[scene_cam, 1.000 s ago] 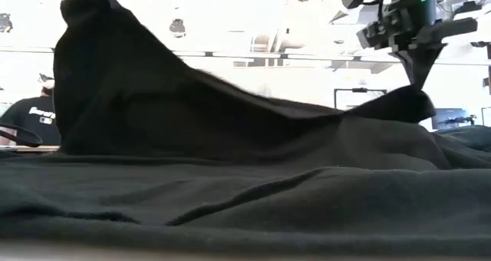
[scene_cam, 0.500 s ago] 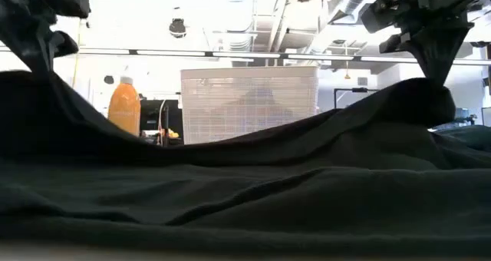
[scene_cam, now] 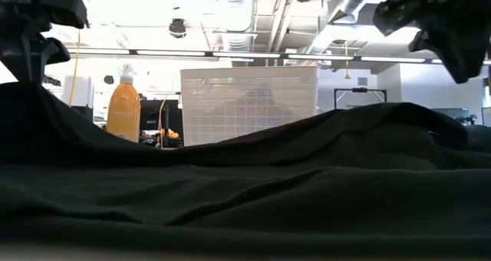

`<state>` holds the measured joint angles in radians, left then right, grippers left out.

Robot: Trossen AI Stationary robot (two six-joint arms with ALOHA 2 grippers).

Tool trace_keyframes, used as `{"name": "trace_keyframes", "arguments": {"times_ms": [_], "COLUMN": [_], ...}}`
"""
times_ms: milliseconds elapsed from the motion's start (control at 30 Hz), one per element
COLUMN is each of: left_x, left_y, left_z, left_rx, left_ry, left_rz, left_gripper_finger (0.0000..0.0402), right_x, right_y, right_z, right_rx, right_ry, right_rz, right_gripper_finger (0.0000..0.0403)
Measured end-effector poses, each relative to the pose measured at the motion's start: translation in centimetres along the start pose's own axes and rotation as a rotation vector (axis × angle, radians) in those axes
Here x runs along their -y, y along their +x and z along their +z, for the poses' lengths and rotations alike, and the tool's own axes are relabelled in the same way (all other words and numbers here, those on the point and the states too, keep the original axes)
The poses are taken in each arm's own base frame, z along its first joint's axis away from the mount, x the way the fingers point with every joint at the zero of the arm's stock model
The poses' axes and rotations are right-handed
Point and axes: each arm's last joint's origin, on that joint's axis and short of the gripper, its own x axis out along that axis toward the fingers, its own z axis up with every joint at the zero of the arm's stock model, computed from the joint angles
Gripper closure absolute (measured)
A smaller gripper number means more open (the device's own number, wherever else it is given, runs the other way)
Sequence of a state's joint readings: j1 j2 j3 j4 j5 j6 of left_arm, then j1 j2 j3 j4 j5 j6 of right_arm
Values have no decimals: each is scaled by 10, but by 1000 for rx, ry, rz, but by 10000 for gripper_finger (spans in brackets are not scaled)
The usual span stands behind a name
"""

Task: Fold laundry
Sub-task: Fold the black t-shirt

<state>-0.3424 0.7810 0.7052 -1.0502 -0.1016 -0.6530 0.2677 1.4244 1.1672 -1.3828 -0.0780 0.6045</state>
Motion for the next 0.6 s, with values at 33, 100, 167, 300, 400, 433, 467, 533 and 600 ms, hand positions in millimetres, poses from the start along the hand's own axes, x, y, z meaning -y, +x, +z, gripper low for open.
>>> {"name": "trace_keyframes", "arguments": {"times_ms": [33, 100, 167, 300, 400, 433, 467, 533, 600], "left_x": [0, 1, 3, 4, 5, 5, 5, 5, 5], "left_y": [-1, -3, -5, -8, -8, -8, -8, -8, -8], "left_z": [0, 1, 4, 8, 9, 9, 10, 9, 10], "left_rx": [4, 30, 73, 156, 172, 174, 176, 175, 175], "left_ry": [2, 17, 51, 132, 163, 166, 165, 151, 136], "left_rz": [-15, -46, -72, -71, -66, -67, -68, -69, -71], "left_gripper_finger": [299, 290, 284, 282, 282, 282, 282, 282, 282], "right_x": [-4, -9, -9, -1, 5, 7, 8, 12, 18], "right_y": [3, 15, 29, 59, 72, 74, 77, 82, 87], "right_z": [-2, -10, -21, -41, -52, -56, -59, -64, -70], "right_rx": [9, 13, 21, 107, 227, 268, 312, 379, 394], "right_ry": [16, 64, 136, 303, 414, 429, 446, 477, 508], "right_rz": [5, 5, -1, 11, 63, 83, 103, 122, 112], "right_gripper_finger": [240, 227, 219, 216, 217, 218, 218, 218, 218]}}
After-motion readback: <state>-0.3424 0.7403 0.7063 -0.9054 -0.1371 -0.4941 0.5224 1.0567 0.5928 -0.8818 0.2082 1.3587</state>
